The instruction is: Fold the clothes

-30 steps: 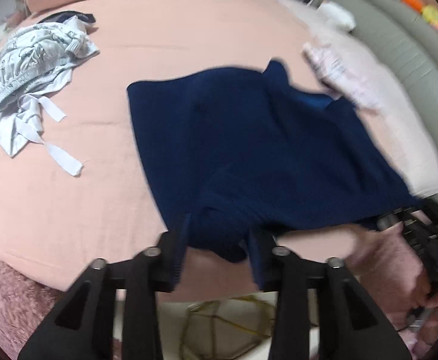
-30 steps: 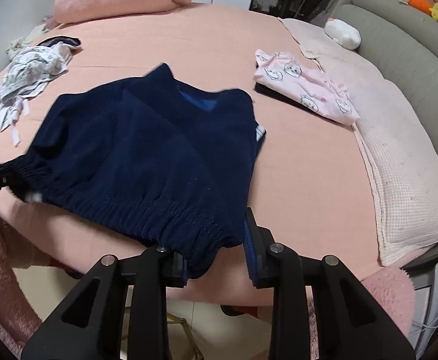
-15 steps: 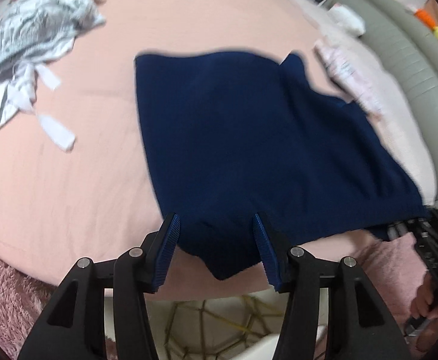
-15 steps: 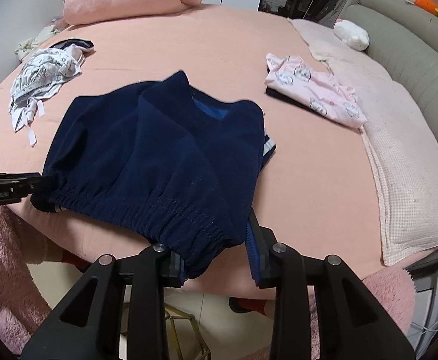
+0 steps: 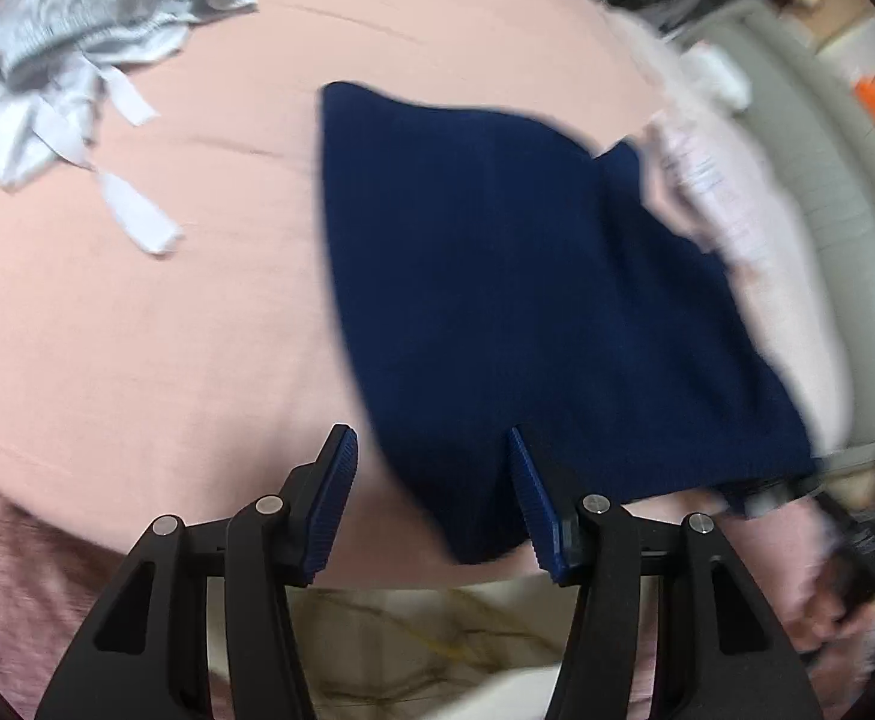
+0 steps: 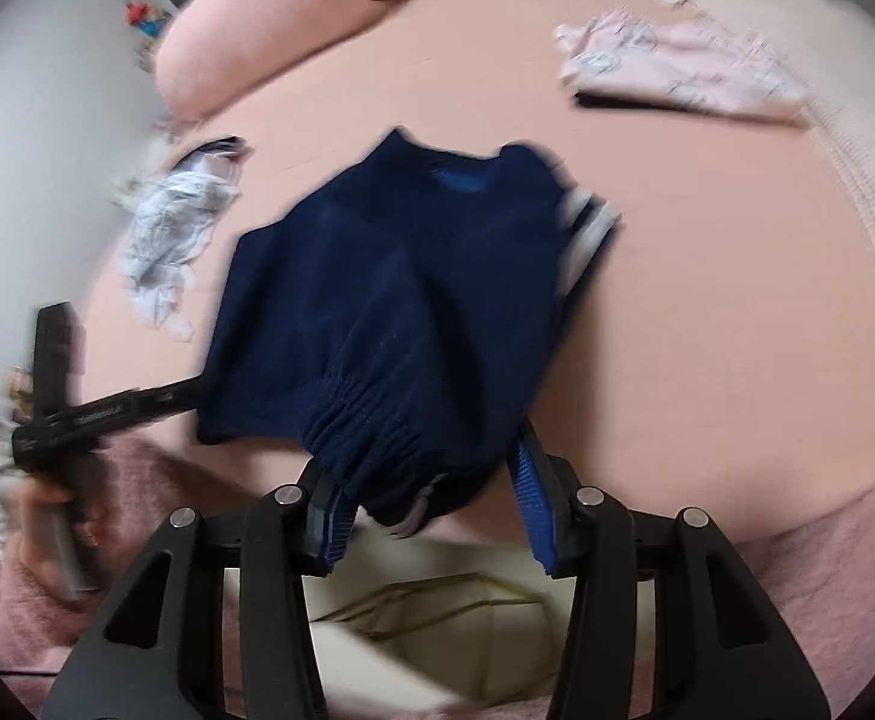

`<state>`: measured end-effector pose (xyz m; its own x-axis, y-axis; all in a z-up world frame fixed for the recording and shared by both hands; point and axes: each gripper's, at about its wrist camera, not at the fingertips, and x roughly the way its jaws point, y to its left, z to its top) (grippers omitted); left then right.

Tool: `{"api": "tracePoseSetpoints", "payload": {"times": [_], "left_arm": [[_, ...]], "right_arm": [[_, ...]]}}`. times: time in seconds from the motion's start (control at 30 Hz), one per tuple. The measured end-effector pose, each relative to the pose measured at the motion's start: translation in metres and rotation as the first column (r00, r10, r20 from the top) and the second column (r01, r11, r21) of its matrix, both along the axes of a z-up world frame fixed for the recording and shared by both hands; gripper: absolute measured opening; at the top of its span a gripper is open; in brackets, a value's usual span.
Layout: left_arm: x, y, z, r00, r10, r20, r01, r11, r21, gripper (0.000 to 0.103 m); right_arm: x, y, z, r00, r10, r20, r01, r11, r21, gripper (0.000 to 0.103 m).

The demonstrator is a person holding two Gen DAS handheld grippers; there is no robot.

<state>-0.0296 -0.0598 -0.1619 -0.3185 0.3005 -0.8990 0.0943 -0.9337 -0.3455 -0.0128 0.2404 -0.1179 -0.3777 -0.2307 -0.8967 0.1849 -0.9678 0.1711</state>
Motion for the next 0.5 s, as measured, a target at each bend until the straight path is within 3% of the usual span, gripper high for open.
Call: {"api": "tracePoseSetpoints", "payload": {"times": [0.03,0.1,0.13,0.23,0.33,0.4,0.5], "left_arm": [[-0.001,0.002,-0.002,1.000,-0.006,0.008,0.007,0.999,-0.035,0.054],[-0.003,0.002,-0.002,1.000,-0.005,0.003,0.005,1.000,-0.005,0.054],[-0.004,0.001,-0.001,1.000,-0.004,-0.003,0.004,1.000,0.015,0.054],[-0.002,0.000,-0.001,1.000,-0.011,-0.013,0.012,0.998,0.069,0.054],[-0.003,0.006,-0.007,1.000,-0.023,0.017,0.022,0.999,0.040,0.054],[-0.006,0.011,-0.011,0.999,-0.028,0.029,0.029,1.000,-0.007,0.054],[-0.013,0.009,-0.005,1.000,-0.011,0.012,0.012,0.997,-0.072,0.054]], "right_arm": [[-0.001,-0.005,-0.003,1.000,0.000,-0.011,0.001,0.996,0.093,0.048],[-0.002,-0.014,-0.008,1.000,0.006,-0.025,0.000,0.967,0.253,0.048],[-0.001,-0.015,-0.012,1.000,0.015,0.001,-0.015,0.972,0.233,0.048],[0.004,-0.003,-0.008,0.998,0.029,0.057,-0.027,0.999,-0.035,0.048],[0.014,0.003,0.013,0.996,0.074,-0.040,-0.081,0.976,-0.205,0.049],[0.018,0.001,0.022,0.993,0.073,-0.092,-0.087,0.984,-0.154,0.059],[0.015,-0.011,0.013,0.994,0.108,-0.024,-0.106,0.992,0.071,0.059]]}}
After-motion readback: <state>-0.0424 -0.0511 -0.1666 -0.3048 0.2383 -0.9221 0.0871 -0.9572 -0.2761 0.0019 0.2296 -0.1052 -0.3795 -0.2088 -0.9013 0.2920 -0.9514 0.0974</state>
